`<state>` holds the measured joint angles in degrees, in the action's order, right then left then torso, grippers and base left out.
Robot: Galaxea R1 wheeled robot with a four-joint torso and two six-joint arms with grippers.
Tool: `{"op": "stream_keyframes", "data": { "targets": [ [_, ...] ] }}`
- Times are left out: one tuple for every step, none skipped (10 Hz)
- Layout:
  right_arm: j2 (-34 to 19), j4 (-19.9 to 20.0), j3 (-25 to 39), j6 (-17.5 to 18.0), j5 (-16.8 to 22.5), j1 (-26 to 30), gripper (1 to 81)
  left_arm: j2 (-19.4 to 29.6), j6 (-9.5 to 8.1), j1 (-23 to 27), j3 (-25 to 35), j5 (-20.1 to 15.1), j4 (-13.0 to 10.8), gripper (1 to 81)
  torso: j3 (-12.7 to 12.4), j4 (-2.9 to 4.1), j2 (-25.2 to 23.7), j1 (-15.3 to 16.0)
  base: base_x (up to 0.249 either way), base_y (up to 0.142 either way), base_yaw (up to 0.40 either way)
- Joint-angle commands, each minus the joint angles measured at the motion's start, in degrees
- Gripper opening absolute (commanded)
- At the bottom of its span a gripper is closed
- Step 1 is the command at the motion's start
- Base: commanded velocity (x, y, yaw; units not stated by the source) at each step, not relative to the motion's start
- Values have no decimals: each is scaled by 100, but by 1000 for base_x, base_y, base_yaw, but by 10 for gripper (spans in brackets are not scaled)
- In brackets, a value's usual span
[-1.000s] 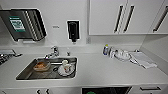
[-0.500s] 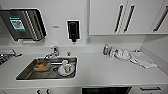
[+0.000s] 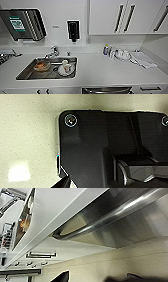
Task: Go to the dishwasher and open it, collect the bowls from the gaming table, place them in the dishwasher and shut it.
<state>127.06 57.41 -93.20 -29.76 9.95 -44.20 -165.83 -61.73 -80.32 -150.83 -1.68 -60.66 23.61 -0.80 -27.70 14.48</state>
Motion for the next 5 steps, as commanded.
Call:
{"op": "stream_keyframes", "data": {
  "targets": [
    [-1180, 298, 727, -48, 412, -30, 811, 58, -5, 205, -16, -280, 2, 811, 0, 0, 0, 0, 0, 0, 0],
    [-1154, 298, 558, -48, 411, -269, 811, 58, -5, 205, -16, -280, -7, 811, 0, 0, 0, 0, 0, 0, 0],
    [-1110, 254, 391, -74, 411, -514, 811, 58, -5, 205, -16, -280, -7, 811, 0, 0, 0, 0, 0, 0, 0],
    [-988, 149, 113, -135, 403, -778, 811, 50, -5, 205, -16, -280, -7, 811, 0, 0, 0, 0, 0, 0, 0],
    [-813, 113, -169, -257, 403, -1060, 811, 49, -5, 205, -16, -280, -7, 811, 0, 0, 0, 0, 0, 0, 0]
  ]
}}
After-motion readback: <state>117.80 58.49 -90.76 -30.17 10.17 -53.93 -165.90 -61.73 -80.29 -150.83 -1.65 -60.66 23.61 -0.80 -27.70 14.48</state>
